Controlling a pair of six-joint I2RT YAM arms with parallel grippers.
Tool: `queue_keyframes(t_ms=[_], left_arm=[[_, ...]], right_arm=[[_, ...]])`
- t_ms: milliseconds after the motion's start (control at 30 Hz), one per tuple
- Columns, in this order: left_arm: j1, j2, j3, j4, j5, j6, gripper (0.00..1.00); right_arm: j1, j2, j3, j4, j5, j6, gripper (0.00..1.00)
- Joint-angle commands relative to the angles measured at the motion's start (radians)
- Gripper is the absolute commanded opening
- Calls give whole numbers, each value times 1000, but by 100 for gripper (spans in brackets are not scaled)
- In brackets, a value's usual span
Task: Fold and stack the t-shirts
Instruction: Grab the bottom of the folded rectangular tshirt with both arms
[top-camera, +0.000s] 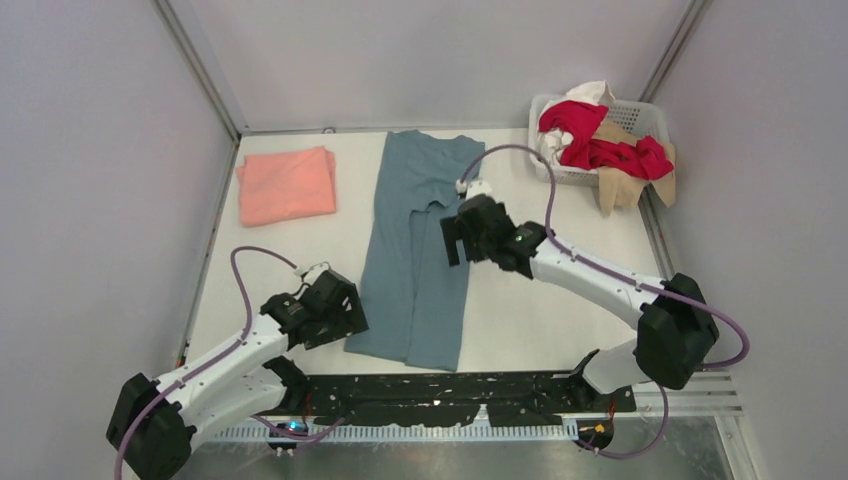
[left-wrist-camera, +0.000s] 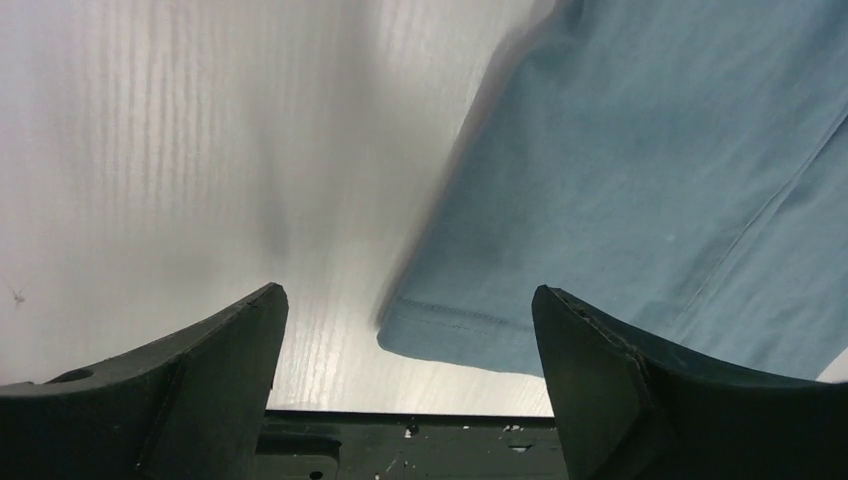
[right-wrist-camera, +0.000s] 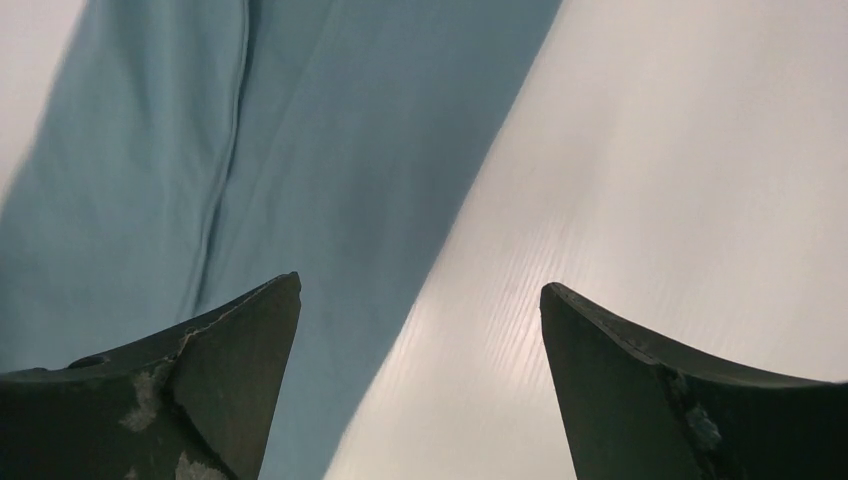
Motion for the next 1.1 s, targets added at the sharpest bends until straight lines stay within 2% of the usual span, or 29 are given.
queue_keyframes(t_ms=[0, 167, 300, 433, 567, 733, 967, 1067], left_arm=[[13, 59, -13, 98, 148, 82, 88], [13, 76, -67, 118, 213, 58, 69], [12, 25, -97, 72, 217, 32, 63], [12, -41, -159, 75, 198, 1, 61], [12, -48, -174, 96, 187, -9, 47], [12, -15, -159, 94, 148, -17, 0], [12, -58, -173, 85, 167, -21, 0], [13, -100, -187, 80, 158, -32, 0]], right_arm=[[151, -174, -222, 28, -80, 97, 95], [253, -310, -372, 50, -206, 202, 97], [346, -351, -420, 7, -198, 258, 97], [430, -346, -464, 17, -230, 276, 98], [509, -292, -453, 19, -207, 263, 99], [596, -199, -440, 37, -201, 256, 90], [712, -78, -409, 41, -182, 206, 77], [715, -22, -391, 28, -161, 203, 64]])
